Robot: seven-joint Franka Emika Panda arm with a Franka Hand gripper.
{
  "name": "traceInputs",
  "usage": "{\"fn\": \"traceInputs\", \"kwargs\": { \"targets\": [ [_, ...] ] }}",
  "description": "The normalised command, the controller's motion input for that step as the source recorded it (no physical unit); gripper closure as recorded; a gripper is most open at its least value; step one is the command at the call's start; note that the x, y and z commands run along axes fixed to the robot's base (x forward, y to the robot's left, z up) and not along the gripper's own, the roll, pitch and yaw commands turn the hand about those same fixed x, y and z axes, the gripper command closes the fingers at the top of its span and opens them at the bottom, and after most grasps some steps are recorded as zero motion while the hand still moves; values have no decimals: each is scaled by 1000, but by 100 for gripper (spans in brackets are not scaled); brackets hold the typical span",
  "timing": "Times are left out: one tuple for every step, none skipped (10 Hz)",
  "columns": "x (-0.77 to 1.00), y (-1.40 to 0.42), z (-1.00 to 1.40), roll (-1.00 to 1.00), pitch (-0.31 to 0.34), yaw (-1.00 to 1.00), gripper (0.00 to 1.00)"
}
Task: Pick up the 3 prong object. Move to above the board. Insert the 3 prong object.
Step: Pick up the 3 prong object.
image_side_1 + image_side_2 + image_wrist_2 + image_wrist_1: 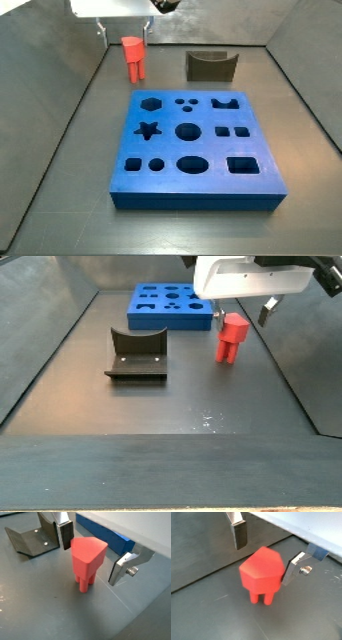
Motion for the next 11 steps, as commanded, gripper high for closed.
{"fn": "traceInputs", "kwargs": {
  "targets": [
    [0, -60, -209, 0, -11, 120, 0],
    [0, 0, 0, 0, 0, 0, 100],
    [0, 0, 0, 0, 0, 0, 100],
    [0, 0, 0, 0, 0, 0, 100],
    [0, 0, 0, 0, 0, 0, 100],
    [0, 0, 0, 0, 0, 0, 100],
    [0, 0, 0, 0, 0, 0, 100],
    [0, 0, 0, 0, 0, 0, 100],
    [0, 0, 0, 0, 0, 0, 100],
    [0, 0, 0, 0, 0, 0, 100],
    [0, 0, 0, 0, 0, 0, 100]
  ]
}}
